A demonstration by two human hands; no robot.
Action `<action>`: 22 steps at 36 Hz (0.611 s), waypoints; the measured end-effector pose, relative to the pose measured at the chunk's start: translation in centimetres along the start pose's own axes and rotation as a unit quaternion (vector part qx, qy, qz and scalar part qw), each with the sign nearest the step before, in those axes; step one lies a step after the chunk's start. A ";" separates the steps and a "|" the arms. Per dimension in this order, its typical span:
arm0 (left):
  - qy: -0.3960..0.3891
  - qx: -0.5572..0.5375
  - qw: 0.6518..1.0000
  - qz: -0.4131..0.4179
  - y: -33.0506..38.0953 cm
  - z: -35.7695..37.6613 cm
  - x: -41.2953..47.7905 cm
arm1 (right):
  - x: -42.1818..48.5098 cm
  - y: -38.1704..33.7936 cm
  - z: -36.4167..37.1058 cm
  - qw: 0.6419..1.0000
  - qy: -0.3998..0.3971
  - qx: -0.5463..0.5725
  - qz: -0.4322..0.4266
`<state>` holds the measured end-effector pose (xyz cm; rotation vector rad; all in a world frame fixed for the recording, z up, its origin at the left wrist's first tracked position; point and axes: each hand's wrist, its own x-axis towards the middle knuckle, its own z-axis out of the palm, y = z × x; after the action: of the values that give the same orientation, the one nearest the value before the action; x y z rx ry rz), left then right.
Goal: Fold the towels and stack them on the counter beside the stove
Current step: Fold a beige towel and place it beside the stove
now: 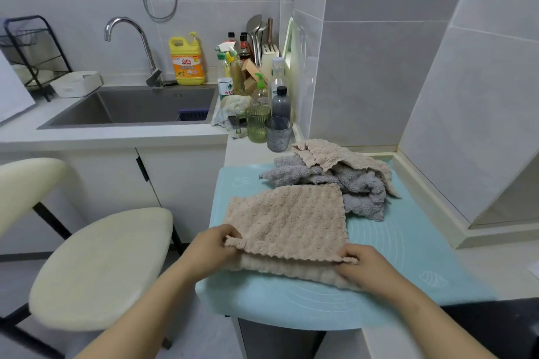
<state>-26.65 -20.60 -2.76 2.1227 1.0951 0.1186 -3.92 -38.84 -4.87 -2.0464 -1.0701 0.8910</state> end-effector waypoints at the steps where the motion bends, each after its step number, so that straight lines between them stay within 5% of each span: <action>1: -0.020 -0.017 1.000 0.001 -0.1 -0.3 0.0 | 0.0 0.1 -0.3 1.000 -0.021 -0.001 0.008; 6: -0.174 -0.005 0.985 -0.010 -0.7 -1.2 -0.3 | -0.6 0.6 -1.3 0.988 -0.138 0.057 0.047; 10: -0.220 -0.063 0.972 -0.045 -1.1 -1.3 -0.2 | -0.9 0.8 -1.5 0.979 -0.179 0.069 0.072; 22: 0.010 -0.234 0.970 -0.070 -1.1 -1.2 2.1 | 1.3 0.6 -2.6 0.981 0.083 0.165 0.061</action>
<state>-26.58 -17.99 -3.09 1.6228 1.0997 0.2999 -1.00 -38.56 -4.23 -1.8827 -0.6642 0.8758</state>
